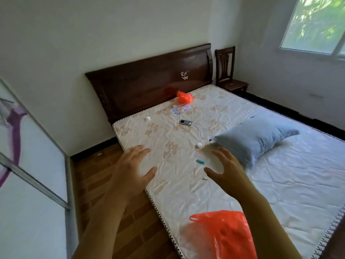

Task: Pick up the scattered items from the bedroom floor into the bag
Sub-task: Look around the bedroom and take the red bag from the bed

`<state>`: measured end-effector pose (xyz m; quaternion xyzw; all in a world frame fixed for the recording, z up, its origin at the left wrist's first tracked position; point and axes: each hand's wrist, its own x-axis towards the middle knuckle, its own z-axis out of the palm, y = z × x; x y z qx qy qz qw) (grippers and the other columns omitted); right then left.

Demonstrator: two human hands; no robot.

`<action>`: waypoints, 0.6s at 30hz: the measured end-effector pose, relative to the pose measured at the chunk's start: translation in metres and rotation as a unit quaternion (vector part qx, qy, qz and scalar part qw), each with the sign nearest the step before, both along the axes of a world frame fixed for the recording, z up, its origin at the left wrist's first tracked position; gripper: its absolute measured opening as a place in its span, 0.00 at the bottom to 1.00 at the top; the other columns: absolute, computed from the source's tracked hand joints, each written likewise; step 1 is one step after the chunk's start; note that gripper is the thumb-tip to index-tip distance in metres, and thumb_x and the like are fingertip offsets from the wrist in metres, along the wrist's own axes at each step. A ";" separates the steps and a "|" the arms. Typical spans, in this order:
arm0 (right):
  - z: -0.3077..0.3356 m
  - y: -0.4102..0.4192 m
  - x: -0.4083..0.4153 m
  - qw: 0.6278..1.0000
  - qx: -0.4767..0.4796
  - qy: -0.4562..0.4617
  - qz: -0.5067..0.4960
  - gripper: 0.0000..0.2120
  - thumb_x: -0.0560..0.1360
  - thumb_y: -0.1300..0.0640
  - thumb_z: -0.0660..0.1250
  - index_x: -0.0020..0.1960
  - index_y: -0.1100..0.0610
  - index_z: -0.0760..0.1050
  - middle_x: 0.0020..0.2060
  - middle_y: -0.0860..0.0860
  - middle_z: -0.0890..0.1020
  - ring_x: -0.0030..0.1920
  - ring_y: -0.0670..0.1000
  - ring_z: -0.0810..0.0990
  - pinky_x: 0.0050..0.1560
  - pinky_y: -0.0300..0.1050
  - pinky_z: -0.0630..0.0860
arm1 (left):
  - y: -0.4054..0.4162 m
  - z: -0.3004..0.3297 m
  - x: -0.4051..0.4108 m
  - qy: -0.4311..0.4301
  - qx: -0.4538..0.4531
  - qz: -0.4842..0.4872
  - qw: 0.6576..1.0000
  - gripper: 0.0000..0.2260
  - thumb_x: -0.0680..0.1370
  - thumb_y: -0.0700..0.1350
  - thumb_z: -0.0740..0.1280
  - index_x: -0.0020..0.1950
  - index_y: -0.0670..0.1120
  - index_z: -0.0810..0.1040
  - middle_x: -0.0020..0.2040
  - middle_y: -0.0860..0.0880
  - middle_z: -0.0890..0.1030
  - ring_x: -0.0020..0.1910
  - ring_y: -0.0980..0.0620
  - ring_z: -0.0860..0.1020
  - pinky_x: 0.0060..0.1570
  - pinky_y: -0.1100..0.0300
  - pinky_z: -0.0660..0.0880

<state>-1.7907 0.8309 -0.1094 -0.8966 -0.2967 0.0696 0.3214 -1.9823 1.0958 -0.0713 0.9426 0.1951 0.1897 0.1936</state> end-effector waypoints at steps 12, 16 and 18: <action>-0.052 -0.082 0.054 0.986 -0.029 0.033 -0.158 0.34 0.76 0.39 0.72 0.79 0.48 0.67 0.81 0.49 0.64 0.78 0.55 0.66 0.75 0.57 0.66 | -0.029 -0.048 0.153 0.038 -0.037 -0.150 0.987 0.32 0.75 0.67 0.62 0.74 0.52 0.75 0.75 0.51 0.74 0.76 0.49 0.67 0.75 0.48 0.66; -0.092 -0.100 0.050 0.969 -0.030 0.069 -0.234 0.32 0.76 0.43 0.74 0.76 0.51 0.71 0.78 0.51 0.68 0.76 0.54 0.68 0.75 0.57 0.68 | -0.037 -0.097 0.190 0.093 -0.064 -0.206 0.972 0.33 0.75 0.68 0.61 0.75 0.52 0.75 0.76 0.50 0.73 0.77 0.48 0.67 0.75 0.52 0.63; -0.118 -0.105 0.042 0.958 -0.033 0.092 -0.268 0.32 0.75 0.45 0.75 0.75 0.53 0.72 0.77 0.52 0.70 0.75 0.55 0.70 0.74 0.58 0.69 | -0.035 -0.124 0.204 0.123 -0.072 -0.229 0.963 0.34 0.75 0.68 0.59 0.75 0.51 0.75 0.76 0.50 0.74 0.77 0.47 0.68 0.75 0.52 0.63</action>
